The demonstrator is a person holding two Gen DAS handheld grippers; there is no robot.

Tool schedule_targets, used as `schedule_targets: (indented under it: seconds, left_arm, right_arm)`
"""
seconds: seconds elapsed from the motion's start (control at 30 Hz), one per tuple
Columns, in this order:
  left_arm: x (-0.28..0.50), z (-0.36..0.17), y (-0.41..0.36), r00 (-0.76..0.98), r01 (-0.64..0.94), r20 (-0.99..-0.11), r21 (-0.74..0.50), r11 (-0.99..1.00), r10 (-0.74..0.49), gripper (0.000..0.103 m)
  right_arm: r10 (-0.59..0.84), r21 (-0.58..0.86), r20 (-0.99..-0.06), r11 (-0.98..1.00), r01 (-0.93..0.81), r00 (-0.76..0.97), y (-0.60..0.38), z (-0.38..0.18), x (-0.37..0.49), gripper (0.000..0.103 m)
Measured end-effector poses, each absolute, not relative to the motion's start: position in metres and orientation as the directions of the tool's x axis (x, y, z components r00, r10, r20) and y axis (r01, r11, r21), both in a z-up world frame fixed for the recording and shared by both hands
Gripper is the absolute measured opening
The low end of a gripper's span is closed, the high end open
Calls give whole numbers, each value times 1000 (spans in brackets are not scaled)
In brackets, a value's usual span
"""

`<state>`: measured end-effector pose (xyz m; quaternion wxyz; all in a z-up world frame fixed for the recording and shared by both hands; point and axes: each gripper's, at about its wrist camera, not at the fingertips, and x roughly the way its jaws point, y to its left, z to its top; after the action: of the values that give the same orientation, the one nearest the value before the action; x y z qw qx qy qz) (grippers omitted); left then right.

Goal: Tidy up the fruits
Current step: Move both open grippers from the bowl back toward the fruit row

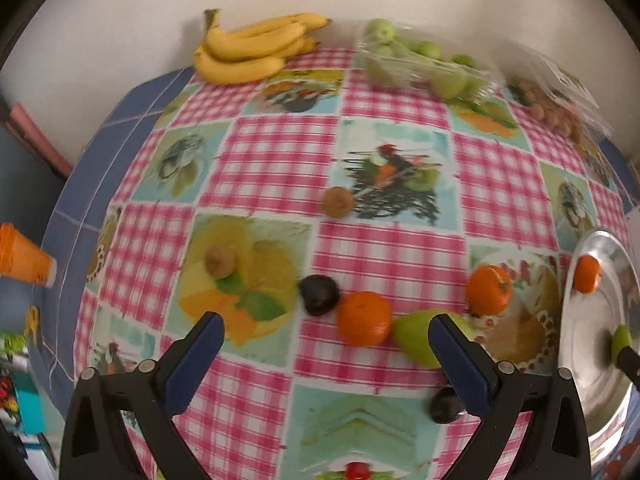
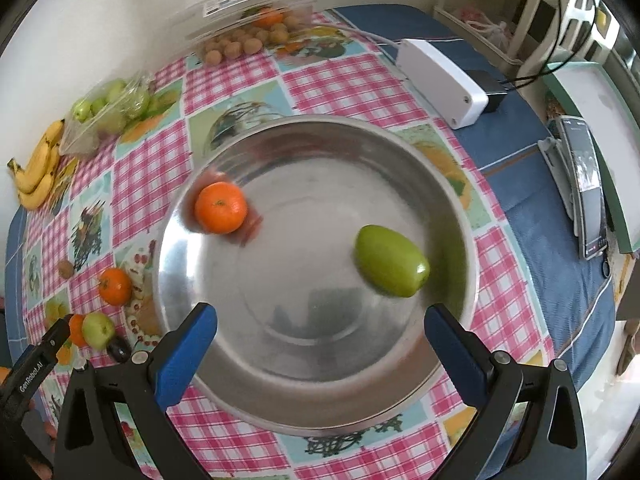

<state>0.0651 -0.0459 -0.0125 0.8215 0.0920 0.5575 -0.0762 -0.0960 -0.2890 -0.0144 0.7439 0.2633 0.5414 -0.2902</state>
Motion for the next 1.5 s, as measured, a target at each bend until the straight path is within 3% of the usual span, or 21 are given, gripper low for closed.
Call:
schedule_targets:
  seconds: [0.6, 1.27, 1.5]
  left_arm:
    - [75, -11, 11, 341, 94, -939, -5, 996, -37, 103]
    - [87, 7, 54, 401, -17, -916, -19, 1000, -10, 103]
    - [90, 7, 65, 400, -48, -916, -51, 998, -27, 103]
  right_arm:
    - [-158, 66, -953, 725, 685, 259, -273, -7, -88, 103]
    - [-11, 210, -921, 828, 520, 389, -188, 7, -25, 103]
    - [7, 202, -922, 862, 466, 387, -163, 3, -8, 103]
